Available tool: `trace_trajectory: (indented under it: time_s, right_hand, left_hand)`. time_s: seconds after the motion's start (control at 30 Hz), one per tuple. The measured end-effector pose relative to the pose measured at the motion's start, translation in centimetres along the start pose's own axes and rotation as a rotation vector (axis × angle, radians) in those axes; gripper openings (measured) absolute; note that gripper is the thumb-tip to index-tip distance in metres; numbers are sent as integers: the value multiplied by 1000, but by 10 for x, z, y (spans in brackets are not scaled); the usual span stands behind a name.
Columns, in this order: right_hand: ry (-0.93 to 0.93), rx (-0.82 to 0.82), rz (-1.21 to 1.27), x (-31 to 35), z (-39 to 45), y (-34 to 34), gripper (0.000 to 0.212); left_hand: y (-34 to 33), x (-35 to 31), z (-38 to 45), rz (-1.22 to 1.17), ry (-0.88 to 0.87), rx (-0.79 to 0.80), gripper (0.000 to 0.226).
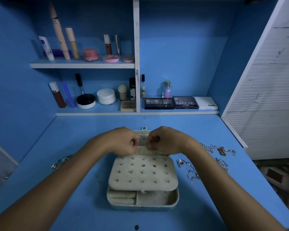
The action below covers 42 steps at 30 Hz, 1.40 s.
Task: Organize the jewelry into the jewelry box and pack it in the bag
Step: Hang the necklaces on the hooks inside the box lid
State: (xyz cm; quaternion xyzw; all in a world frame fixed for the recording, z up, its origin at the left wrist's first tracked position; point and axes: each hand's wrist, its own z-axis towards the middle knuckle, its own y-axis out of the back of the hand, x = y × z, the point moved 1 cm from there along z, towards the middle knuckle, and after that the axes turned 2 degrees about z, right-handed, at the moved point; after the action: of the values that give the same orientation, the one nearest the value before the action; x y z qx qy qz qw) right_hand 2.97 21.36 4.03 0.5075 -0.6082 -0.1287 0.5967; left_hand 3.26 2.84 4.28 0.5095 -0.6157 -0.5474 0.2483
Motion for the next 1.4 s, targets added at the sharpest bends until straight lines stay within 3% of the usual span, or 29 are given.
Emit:
trace_trajectory:
  time_s: [0.17,0.5,0.8,1.23,1.4]
  right_hand:
    - [-20,-17,3,0,0,-2,4]
    - [-34,-110,58,-6,-4,2,17]
    - [4,-258,108,-34,-35,31,9]
    - [-278,-455,-33,-112,-77,62,15]
    - [-344,-402,-91,-128,-81,60,8]
  left_hand:
    - [-1,1,1,31,-14,-20,10]
    - [-3,5,2,20,-50,-86,15]
    - [5,-19,17,-56,-124,-143,9]
    - [-4,-110,84,-131,-312,-148,4]
    - [-11,-129,107,-92,-301,-123,9]
